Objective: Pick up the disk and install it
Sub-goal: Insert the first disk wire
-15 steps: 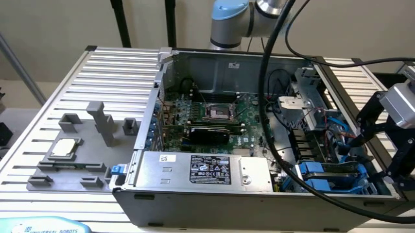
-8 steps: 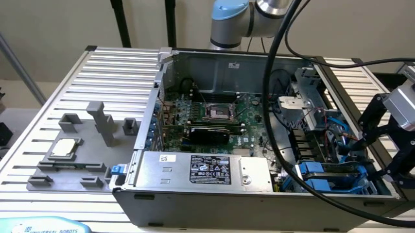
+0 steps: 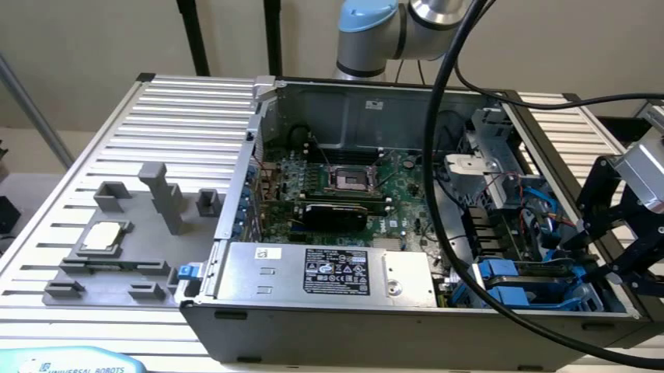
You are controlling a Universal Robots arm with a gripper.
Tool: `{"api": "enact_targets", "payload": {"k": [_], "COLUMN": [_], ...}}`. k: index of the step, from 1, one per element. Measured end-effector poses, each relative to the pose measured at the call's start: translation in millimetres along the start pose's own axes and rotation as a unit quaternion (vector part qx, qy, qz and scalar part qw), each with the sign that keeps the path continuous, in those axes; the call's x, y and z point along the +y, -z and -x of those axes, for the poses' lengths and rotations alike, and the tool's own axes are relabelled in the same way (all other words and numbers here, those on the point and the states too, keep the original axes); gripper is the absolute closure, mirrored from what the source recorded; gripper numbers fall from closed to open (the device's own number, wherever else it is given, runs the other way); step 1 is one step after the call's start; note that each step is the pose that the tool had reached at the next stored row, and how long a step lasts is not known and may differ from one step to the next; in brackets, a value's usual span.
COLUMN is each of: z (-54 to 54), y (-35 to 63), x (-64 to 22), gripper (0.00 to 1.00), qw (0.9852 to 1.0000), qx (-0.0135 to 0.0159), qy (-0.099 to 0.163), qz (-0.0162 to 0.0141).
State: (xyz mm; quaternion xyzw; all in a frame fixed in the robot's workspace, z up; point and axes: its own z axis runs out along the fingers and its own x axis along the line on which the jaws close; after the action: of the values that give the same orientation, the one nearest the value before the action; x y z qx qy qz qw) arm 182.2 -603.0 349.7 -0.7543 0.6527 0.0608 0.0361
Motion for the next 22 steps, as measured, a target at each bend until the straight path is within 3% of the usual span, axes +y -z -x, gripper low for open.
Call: {"api": "enact_targets", "payload": {"k": [5,8,22], "z": [-0.1,-0.1,0.2], "y": [0.1,0.0,0.7], "x": [0.0,0.0,1.1], "gripper": [0.60,0.74,0.74], "qw": [1.0000,1.0000,1.0000], "qx": [-0.0004,-0.0004,-0.0004], "qy": [0.002,0.003,0.005], "qz": [0.0002,0.0003,0.0006]}}
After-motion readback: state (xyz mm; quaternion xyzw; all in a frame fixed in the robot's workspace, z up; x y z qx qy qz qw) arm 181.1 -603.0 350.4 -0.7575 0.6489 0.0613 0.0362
